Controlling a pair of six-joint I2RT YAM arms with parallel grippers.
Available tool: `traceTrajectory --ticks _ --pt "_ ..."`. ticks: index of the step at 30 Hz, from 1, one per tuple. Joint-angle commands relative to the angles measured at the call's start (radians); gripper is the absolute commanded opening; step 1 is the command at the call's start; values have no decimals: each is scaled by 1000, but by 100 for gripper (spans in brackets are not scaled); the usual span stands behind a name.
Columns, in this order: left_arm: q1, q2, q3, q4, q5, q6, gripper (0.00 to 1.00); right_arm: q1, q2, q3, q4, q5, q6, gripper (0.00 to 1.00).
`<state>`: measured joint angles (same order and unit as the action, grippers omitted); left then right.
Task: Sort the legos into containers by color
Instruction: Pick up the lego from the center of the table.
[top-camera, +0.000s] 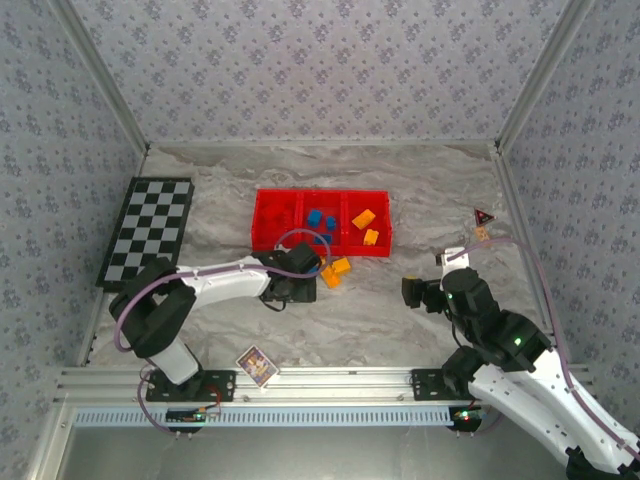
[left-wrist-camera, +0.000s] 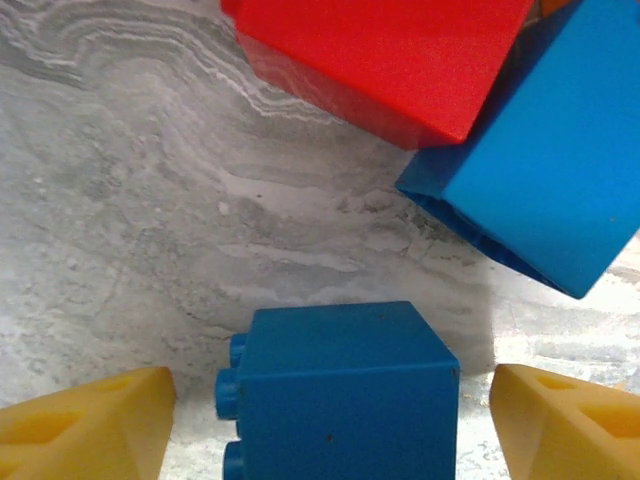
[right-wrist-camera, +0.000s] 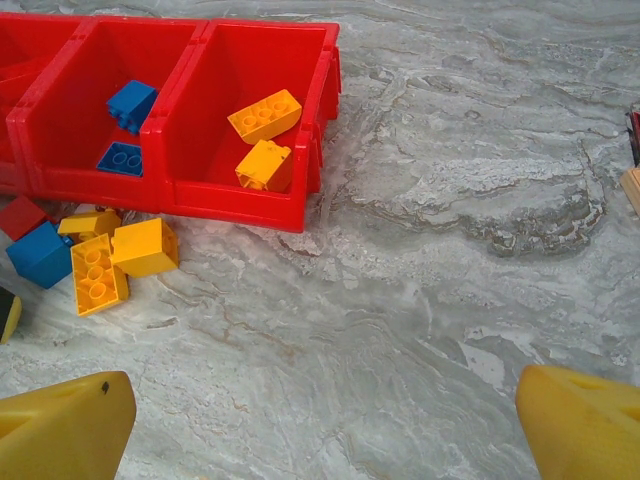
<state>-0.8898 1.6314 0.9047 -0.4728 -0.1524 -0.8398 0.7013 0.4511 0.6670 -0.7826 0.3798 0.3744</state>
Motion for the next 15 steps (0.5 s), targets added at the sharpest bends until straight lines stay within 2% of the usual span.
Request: traceTrajectory --ticks 1,15 --pt "19 16 22 -2 26 -9 77 8 -15 6 -8 32 13 100" --pt "45 -18 5 39 31 -3 41 9 -14 3 -7 38 13 100"
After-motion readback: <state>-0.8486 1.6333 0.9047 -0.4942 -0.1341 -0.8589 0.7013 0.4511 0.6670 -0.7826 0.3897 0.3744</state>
